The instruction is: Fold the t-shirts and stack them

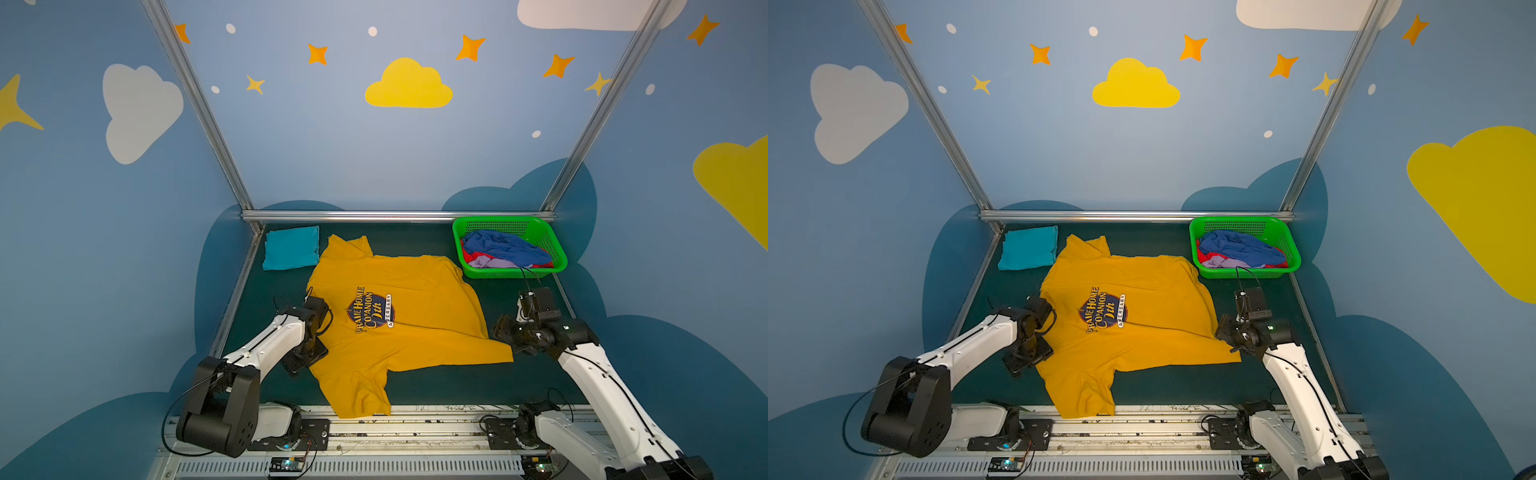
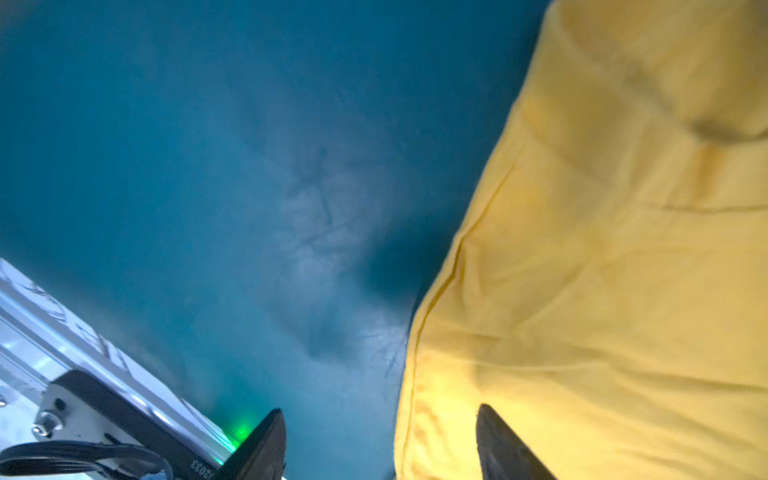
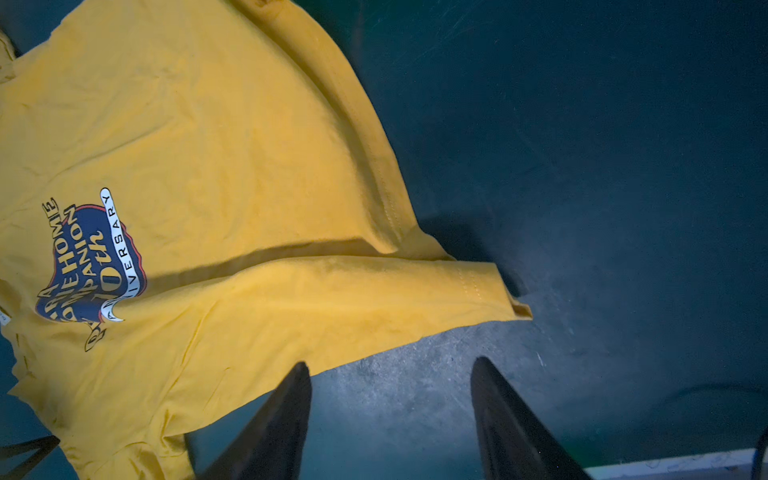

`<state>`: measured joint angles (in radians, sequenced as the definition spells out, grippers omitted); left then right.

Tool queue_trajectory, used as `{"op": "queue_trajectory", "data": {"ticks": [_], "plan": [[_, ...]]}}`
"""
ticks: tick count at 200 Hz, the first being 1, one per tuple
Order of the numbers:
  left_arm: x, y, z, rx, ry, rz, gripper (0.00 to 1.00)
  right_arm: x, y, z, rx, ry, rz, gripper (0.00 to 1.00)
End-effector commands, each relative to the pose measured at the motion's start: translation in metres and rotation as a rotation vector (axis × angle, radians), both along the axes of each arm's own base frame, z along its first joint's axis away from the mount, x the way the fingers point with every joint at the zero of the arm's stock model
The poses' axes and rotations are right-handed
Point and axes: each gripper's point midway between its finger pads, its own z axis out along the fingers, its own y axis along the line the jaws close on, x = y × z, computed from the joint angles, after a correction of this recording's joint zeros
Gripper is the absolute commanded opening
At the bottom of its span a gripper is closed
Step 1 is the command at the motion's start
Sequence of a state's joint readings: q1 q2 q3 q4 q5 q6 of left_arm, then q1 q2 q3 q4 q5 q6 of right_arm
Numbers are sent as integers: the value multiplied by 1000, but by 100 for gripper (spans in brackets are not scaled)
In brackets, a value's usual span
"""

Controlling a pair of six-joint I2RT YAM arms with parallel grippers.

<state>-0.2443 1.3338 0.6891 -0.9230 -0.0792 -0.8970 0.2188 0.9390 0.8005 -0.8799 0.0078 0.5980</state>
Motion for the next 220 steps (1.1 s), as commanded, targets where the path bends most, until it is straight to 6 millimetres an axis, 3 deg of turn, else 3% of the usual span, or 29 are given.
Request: {"op": "queue_trajectory", "data": {"ticks": [1, 11, 36, 58, 103, 128, 140, 154, 167, 196, 220], "plan": [[4, -19, -12, -73, -25, -1, 69, 6, 2, 12, -4, -26, 2, 62], [2, -22, -19, -78, -7, -4, 61, 6, 2, 12, -2, -25, -1, 63], [-5, -20, -33, -56, 61, -4, 25, 4, 3, 11, 5, -26, -3, 63], [-4, -8, -23, -5, 83, 2, 4, 3, 2, 10, -1, -21, -3, 63], [-4, 30, 21, 32, -10, 138, 4, -1, 7, 1, -10, 0, 8, 63], [-11, 38, 25, 45, -62, 223, 4, -1, 16, -6, -20, 13, 30, 63], [-12, 35, 22, 26, -59, 235, 9, 1, 21, -8, -32, 20, 45, 63], [-11, 31, 19, -2, -49, 216, 43, 6, 25, -10, -55, 21, 68, 65], [-6, 27, 21, -23, -49, 196, 61, 13, 29, -11, -80, 20, 90, 68], [16, 23, 39, -50, -122, 165, 71, 36, 34, -18, -152, 38, 142, 76], [50, 19, 67, -69, -247, 135, 72, 63, 42, -20, -185, 47, 172, 73]]}}
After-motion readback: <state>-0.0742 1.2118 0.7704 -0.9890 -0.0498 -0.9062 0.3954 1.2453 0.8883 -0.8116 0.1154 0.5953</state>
